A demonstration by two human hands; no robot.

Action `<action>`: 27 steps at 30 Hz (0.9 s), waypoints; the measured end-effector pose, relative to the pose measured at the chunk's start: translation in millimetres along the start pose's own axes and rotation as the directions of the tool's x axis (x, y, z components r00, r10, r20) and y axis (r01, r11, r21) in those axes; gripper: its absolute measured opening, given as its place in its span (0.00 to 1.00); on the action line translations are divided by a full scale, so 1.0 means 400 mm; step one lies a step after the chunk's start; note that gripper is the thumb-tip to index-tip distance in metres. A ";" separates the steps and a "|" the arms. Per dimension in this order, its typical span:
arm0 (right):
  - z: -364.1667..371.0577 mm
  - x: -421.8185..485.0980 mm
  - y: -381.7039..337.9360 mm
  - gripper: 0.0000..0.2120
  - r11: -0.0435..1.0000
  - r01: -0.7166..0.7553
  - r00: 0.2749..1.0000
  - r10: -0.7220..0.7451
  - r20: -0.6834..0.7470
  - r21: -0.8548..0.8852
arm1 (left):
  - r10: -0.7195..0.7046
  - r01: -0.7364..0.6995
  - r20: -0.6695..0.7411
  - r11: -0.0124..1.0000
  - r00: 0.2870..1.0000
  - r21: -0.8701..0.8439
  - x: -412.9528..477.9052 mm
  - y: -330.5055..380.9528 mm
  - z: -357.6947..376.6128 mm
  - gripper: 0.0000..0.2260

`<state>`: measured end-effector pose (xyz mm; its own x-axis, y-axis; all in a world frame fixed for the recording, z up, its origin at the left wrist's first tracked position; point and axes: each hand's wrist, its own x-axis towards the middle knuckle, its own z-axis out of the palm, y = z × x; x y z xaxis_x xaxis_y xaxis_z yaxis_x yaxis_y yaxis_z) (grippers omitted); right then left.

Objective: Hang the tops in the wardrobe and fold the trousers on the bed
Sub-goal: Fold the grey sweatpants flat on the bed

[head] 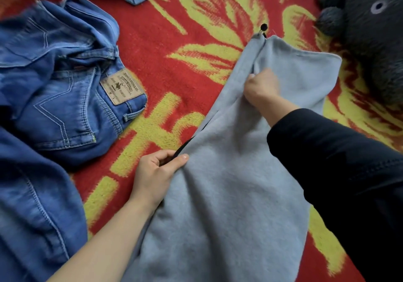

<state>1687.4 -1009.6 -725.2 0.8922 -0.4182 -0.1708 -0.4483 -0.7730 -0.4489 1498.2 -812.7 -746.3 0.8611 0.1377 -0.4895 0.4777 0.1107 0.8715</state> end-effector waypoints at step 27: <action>0.032 -0.679 0.255 0.25 0.873 0.458 0.828 -0.348 0.441 -0.171 | 0.038 -0.091 0.123 0.882 0.992 0.462 -0.259 -0.101 -0.177 0.13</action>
<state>1400.0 -968.7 -735.6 0.9187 0.1330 -0.3718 0.0076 -0.9474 -0.3200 1377.2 -761.7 -732.9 0.8935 0.0194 -0.4487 0.4234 -0.3696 0.8271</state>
